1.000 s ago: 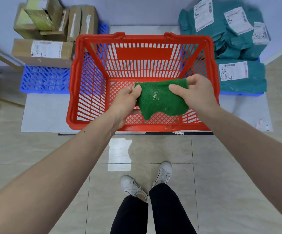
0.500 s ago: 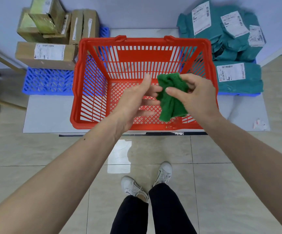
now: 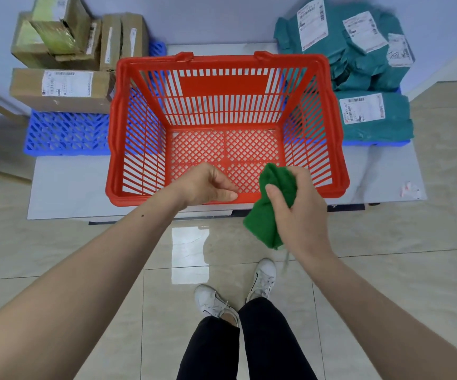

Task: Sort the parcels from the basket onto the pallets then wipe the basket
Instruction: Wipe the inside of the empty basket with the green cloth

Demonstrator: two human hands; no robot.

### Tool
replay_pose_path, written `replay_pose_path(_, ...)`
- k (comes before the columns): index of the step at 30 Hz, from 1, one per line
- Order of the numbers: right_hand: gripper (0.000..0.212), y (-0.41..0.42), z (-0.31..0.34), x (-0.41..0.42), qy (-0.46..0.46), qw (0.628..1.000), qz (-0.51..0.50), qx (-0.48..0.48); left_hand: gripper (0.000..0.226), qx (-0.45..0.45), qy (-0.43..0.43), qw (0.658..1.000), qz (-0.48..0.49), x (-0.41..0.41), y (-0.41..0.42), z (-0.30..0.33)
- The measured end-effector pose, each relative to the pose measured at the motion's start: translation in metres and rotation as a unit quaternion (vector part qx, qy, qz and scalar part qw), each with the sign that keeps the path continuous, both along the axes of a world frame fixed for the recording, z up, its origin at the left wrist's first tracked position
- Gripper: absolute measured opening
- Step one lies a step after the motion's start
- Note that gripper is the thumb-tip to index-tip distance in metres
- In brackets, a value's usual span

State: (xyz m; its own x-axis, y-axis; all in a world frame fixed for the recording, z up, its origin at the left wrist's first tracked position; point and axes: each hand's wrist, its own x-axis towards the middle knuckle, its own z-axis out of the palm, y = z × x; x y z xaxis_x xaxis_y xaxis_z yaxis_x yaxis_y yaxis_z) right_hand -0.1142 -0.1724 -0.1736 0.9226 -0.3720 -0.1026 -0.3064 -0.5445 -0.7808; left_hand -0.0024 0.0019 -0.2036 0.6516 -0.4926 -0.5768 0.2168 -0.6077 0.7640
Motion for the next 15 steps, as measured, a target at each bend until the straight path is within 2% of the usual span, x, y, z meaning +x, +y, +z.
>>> replay_pose_path(2, 0.030, 0.009, -0.013, -0.004, -0.023, 0.998, 0.025, -0.050, 0.019, -0.009, 0.001, 1.000, 0.010, 0.000, 0.001, -0.005)
replay_pose_path(7, 0.031, 0.014, -0.027, -0.021, 0.010, 0.990, 0.067, -0.127, 0.019, -0.017, -0.014, 1.000, 0.021, -0.003, 0.003, -0.009)
replay_pose_path(10, 0.025, 0.011, -0.030, -0.048, 0.054, 0.988, 0.083, -0.119, 0.013, -0.014, -0.030, 0.999, 0.019, -0.002, 0.003, -0.010)
replay_pose_path(15, 0.032, 0.012, -0.020, -0.034, -0.006, 0.997, 0.037, -0.074, 0.013, -0.023, -0.021, 0.999, 0.025, -0.002, 0.003, -0.009)
